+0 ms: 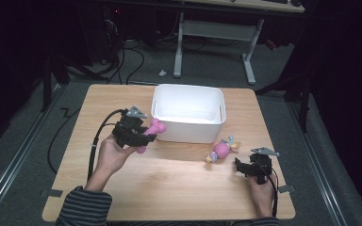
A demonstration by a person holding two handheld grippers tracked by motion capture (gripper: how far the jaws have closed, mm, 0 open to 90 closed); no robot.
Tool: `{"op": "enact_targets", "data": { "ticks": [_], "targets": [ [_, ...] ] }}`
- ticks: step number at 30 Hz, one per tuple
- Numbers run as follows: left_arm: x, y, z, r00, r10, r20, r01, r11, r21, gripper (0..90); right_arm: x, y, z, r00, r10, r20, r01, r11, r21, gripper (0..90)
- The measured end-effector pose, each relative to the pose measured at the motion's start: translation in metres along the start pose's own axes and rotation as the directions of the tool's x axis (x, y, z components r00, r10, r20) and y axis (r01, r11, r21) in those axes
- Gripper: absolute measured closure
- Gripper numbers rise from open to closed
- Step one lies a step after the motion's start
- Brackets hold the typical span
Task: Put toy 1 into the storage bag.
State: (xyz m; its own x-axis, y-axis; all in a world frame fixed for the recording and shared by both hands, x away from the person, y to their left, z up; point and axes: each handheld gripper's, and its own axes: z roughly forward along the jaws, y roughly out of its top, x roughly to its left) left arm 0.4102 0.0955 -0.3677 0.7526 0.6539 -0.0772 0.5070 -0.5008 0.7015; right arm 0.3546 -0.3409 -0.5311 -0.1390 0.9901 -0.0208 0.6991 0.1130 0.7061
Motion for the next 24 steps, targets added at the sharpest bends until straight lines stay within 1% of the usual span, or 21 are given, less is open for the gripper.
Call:
{"op": "enact_targets", "data": {
  "ticks": [1,2,5,6,7,8,11,13,15,16,17,18,19,20,21,22,23,24],
  "targets": [
    [0.0,0.002,-0.001,1.0,-0.002,0.007,0.002,1.0,-0.003,58.7,0.0,0.0,0.0,1.0,-0.001,0.0,0.001,1.0,0.0,15.0],
    [0.001,0.006,-0.003,1.0,0.005,0.002,-0.005,1.0,-0.005,58.7,0.0,0.0,0.0,1.0,0.0,0.0,0.0,1.0,0.0,15.0],
    [0.002,0.011,-0.003,1.0,0.004,0.008,-0.004,1.0,-0.006,58.7,0.0,0.0,0.0,1.0,0.0,0.0,0.0,1.0,0.0,15.0],
    [0.002,0.013,-0.004,0.9999,0.01,0.006,-0.01,0.9999,-0.004,58.7,0.0,0.0,0.0,1.0,-0.001,0.0,0.001,1.0,0.0,15.0],
    [0.002,0.017,-0.005,0.9999,0.01,0.009,-0.01,0.9999,-0.011,58.7,0.0,0.0,0.0,1.0,-0.001,0.0,0.001,1.0,0.0,15.0],
    [0.002,0.017,-0.005,0.9999,0.01,0.009,-0.01,0.9999,-0.011,58.7,0.0,0.0,0.0,1.0,-0.001,0.0,0.001,1.0,0.0,15.0],
    [0.002,0.024,-0.008,0.9997,0.02,0.011,-0.019,0.9996,-0.019,58.7,0.0,0.0,0.0,1.0,-0.001,0.0,0.001,1.0,0.0,15.0],
    [0.003,0.031,-0.008,0.9995,0.022,0.021,-0.022,0.9995,-0.025,58.7,0.0,0.0,0.0,1.0,0.0,0.0,0.0,1.0,0.0,15.0],
    [0.004,0.034,-0.008,0.9994,0.028,0.017,-0.028,0.9994,-0.021,58.7,0.0,0.0,0.0,1.0,-0.001,0.0,0.001,1.0,0.0,15.0],
    [0.004,0.039,-0.007,0.9994,0.031,0.014,-0.03,0.9994,-0.019,58.7,0.0,0.0,0.0,1.0,-0.001,0.0,0.001,1.0,0.0,15.0],
    [0.004,0.039,-0.007,0.9994,0.031,0.014,-0.03,0.9994,-0.019,58.6,0.0,0.0,0.0,1.0,-0.001,0.0,0.001,1.0,0.0,15.0],
    [0.005,0.045,-0.006,0.9994,0.03,0.017,-0.03,0.9993,-0.021,58.6,0.0,0.0,0.0,1.0,0.0,0.0,0.0,1.0,0.0,15.0],
    [0.005,0.045,-0.006,0.9994,0.03,0.017,-0.03,0.9993,-0.021,58.7,0.0,0.0,0.0,1.0,0.0,0.0,0.0,1.0,0.0,15.0],
    [0.004,0.051,-0.007,0.9991,0.041,0.013,-0.041,0.9989,-0.022,58.7,0.0,0.0,0.0,1.0,0.0,0.0,0.0,1.0,0.0,15.0],
    [0.004,0.051,-0.007,0.9991,0.041,0.013,-0.041,0.9989,-0.022,58.7,0.0,0.0,0.0,1.0,0.0,0.0,0.0,1.0,0.0,15.0],
    [0.003,0.056,-0.007,0.9989,0.044,0.017,-0.044,0.9987,-0.027,58.7,0.0,0.0,0.0,1.0,0.0,0.0,0.0,1.0,0.0,15.0],
    [0.003,0.056,-0.007,0.9989,0.044,0.017,-0.044,0.9987,-0.027,58.7,0.0,0.0,0.0,1.0,0.0,0.0,0.0,1.0,0.0,15.0],
    [0.002,0.062,-0.005,0.9984,0.054,0.013,-0.054,0.9983,-0.021,58.7,0.0,0.0,0.0,1.0,0.0,0.0,0.0,1.0,0.0,15.0]
  ]
}}
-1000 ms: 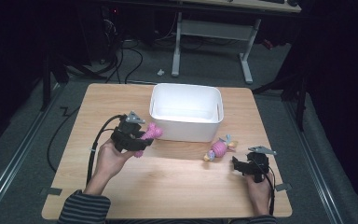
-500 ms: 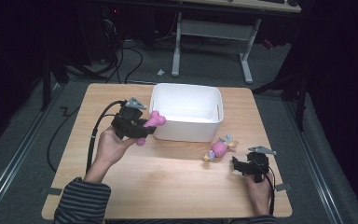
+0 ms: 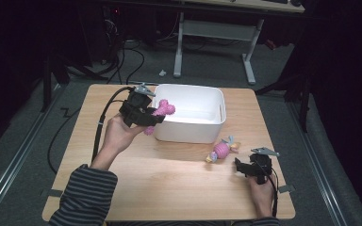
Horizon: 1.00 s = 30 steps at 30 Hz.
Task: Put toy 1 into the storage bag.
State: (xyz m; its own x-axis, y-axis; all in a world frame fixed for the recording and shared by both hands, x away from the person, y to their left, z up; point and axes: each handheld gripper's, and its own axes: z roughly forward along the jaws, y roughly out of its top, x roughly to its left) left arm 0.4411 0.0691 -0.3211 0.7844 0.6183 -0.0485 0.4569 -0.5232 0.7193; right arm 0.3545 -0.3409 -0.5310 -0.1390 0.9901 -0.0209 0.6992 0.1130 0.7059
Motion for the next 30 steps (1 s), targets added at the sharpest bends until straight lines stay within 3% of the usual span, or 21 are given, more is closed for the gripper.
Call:
{"op": "enact_targets", "data": {
  "ticks": [10,30],
  "targets": [
    [0.002,0.019,0.017,0.9999,0.011,0.011,-0.011,0.9998,0.017,58.7,0.0,0.0,0.0,1.0,-0.001,0.0,0.001,1.0,0.0,15.0],
    [0.003,0.048,0.044,0.9992,0.037,-0.011,-0.037,0.9985,0.042,58.7,0.0,0.0,0.0,1.0,-0.001,0.0,0.001,1.0,-0.001,15.1]
  ]
}}
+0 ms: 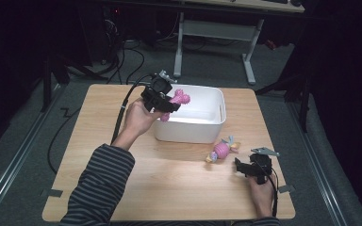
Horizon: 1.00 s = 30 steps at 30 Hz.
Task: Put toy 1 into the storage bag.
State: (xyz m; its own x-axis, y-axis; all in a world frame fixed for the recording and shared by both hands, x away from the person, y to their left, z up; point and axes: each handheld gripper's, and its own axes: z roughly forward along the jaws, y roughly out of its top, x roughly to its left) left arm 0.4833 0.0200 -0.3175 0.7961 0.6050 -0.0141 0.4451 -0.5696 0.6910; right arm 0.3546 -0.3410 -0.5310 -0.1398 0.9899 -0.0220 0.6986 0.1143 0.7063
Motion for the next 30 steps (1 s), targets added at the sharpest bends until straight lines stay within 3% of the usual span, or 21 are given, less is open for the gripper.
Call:
{"op": "enact_targets", "data": {
  "ticks": [5,8,12,30],
  "targets": [
    [0.001,0.003,0.008,0.9999,0.002,-0.013,-0.002,1.0,0.005,58.6,0.0,0.0,0.0,1.0,-0.001,0.0,0.001,1.0,0.0,15.1],
    [0.001,0.005,0.013,0.9983,0.018,-0.055,-0.017,0.9997,0.019,58.6,0.0,0.0,0.0,1.0,0.0,-0.001,0.0,1.0,0.0,15.1],
    [0.003,0.007,0.023,0.9973,0.022,-0.07,-0.02,0.9995,0.024,58.6,0.001,0.0,0.0,1.0,0.002,-0.002,-0.002,1.0,0.001,15.1],
    [0.011,0.012,0.061,0.9967,-0.009,-0.08,0.014,0.9984,0.055,58.4,0.001,0.0,0.0,1.0,0.001,-0.003,-0.001,1.0,0.001,15.1]
  ]
}}
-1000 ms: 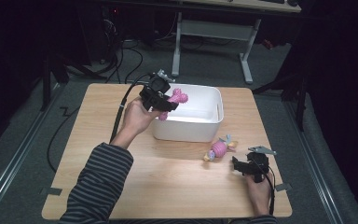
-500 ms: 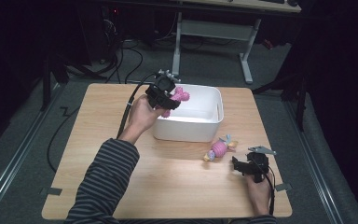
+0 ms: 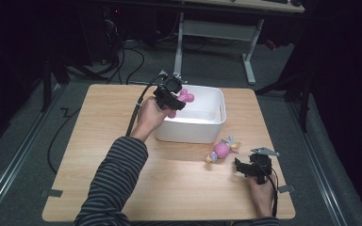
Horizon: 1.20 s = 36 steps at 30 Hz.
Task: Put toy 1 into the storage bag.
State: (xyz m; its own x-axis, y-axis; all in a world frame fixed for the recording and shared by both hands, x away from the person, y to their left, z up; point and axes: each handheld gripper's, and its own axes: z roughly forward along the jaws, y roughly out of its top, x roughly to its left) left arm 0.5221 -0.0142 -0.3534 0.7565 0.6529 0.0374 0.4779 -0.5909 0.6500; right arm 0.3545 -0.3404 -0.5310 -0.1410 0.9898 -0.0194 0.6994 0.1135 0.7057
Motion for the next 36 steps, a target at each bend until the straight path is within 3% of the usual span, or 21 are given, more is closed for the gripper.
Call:
{"op": "enact_targets", "data": {
  "ticks": [14,36],
  "targets": [
    [-0.001,0.003,0.021,0.9999,-0.009,-0.006,0.009,0.9996,0.028,58.2,0.0,0.0,0.0,1.0,0.0,-0.001,0.0,1.0,-0.001,15.0],
    [-0.01,-0.001,0.035,0.9998,0.008,0.018,-0.009,0.9972,0.074,58.0,0.0,0.0,0.0,1.0,-0.002,-0.002,0.002,1.0,-0.001,15.1]
  ]
}}
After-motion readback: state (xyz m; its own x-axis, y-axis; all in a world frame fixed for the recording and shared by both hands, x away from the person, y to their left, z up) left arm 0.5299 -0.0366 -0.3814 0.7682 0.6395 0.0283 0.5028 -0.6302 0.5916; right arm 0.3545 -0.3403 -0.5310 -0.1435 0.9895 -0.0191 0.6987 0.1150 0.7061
